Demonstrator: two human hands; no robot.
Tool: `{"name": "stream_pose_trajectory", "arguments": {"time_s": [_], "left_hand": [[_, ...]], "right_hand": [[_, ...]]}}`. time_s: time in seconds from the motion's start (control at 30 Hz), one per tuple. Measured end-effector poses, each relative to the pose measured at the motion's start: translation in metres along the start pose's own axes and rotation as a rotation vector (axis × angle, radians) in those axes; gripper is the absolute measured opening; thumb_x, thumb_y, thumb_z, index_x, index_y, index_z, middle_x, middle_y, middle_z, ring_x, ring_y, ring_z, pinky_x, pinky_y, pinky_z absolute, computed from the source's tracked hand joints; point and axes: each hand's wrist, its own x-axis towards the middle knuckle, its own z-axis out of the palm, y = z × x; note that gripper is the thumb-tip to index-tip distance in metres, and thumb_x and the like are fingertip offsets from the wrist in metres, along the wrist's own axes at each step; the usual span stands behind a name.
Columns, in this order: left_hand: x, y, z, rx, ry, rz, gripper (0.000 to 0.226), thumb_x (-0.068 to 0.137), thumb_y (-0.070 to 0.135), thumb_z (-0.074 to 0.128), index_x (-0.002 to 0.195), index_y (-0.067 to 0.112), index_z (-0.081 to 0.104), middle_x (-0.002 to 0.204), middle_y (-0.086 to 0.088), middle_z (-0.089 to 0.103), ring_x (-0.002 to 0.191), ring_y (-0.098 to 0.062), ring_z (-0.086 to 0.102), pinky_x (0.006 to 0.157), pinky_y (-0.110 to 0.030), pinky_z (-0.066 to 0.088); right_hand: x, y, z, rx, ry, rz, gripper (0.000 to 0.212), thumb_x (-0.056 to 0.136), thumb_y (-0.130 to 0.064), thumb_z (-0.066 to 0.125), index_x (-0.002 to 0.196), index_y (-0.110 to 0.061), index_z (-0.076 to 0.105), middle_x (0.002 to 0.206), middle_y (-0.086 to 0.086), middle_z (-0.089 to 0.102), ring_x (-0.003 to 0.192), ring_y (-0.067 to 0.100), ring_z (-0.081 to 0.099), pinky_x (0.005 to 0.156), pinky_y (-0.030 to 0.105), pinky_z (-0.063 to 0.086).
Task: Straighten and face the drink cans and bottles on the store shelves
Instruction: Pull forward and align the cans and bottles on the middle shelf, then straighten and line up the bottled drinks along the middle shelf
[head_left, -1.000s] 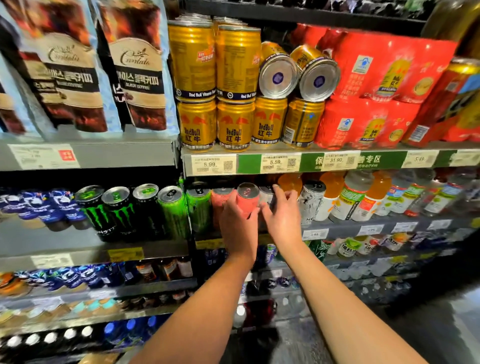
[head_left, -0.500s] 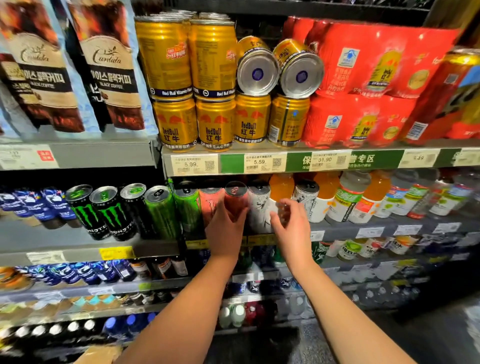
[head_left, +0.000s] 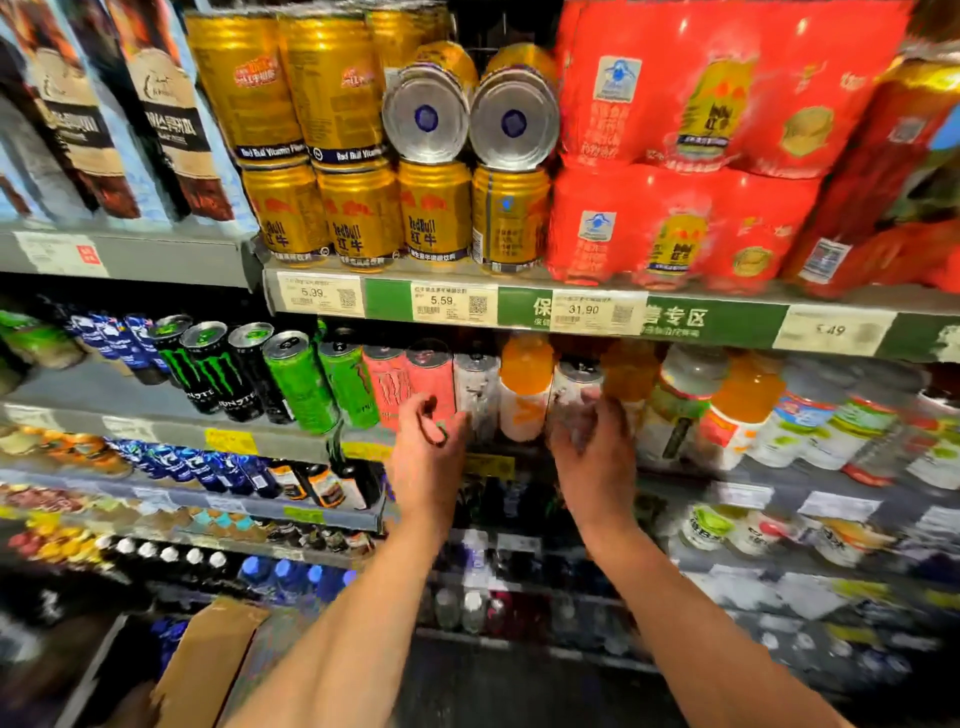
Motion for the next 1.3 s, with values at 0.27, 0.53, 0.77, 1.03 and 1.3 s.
{"name": "stream_pose_trajectory", "arguments": {"time_s": [0.27, 0.53, 0.77, 1.03, 1.3], "left_hand": [[-0.017, 0.055, 0.035, 0.037, -0.277, 0.158, 0.071, 0.082, 0.046, 0.070, 0.144, 0.032, 0.039, 0.107, -0.008, 0.074, 0.099, -0.033, 0.067, 0.075, -0.038, 0.050], [-0.006, 0.073, 0.047, 0.162, -0.315, 0.158, 0.084, 0.084, 0.042, 0.071, 0.151, 0.016, 0.028, 0.097, -0.009, 0.073, 0.094, -0.034, 0.067, 0.064, -0.030, 0.034], [-0.004, 0.074, 0.049, 0.191, -0.308, 0.120, 0.085, 0.081, 0.047, 0.075, 0.148, 0.021, 0.030, 0.104, -0.007, 0.073, 0.097, -0.034, 0.068, 0.068, -0.032, 0.041], [-0.016, 0.085, 0.049, 0.186, -0.253, 0.167, 0.075, 0.077, 0.049, 0.075, 0.139, 0.025, 0.039, 0.125, -0.003, 0.057, 0.110, -0.029, 0.059, 0.077, -0.036, 0.042], [-0.023, 0.092, 0.053, 0.164, -0.254, 0.265, 0.067, 0.077, 0.038, 0.077, 0.132, 0.016, 0.045, 0.127, -0.008, 0.056, 0.120, -0.029, 0.052, 0.094, -0.040, 0.043]], "right_hand": [[0.017, 0.012, -0.012, -0.110, -0.034, -0.224, 0.050, 0.085, -0.017, 0.067, 0.131, -0.004, 0.050, 0.120, 0.021, 0.047, 0.110, 0.025, 0.044, 0.086, 0.028, 0.039], [0.015, 0.010, -0.023, -0.137, -0.022, -0.209, 0.038, 0.085, -0.016, 0.073, 0.114, 0.002, 0.056, 0.118, 0.021, 0.047, 0.110, 0.036, 0.053, 0.088, 0.044, 0.050], [0.006, 0.012, -0.031, -0.171, -0.053, -0.069, 0.040, 0.083, -0.033, 0.077, 0.096, -0.007, 0.049, 0.088, 0.008, 0.056, 0.082, 0.029, 0.057, 0.064, 0.034, 0.044], [-0.004, 0.021, -0.041, 0.058, 0.052, -0.021, 0.047, 0.079, -0.036, 0.080, 0.094, -0.021, 0.039, 0.086, -0.004, 0.055, 0.076, 0.015, 0.059, 0.061, 0.018, 0.043], [-0.005, 0.017, -0.049, 0.102, 0.080, -0.031, 0.057, 0.077, -0.035, 0.081, 0.117, -0.019, 0.043, 0.104, -0.017, 0.052, 0.091, -0.007, 0.051, 0.072, -0.002, 0.037]]}}
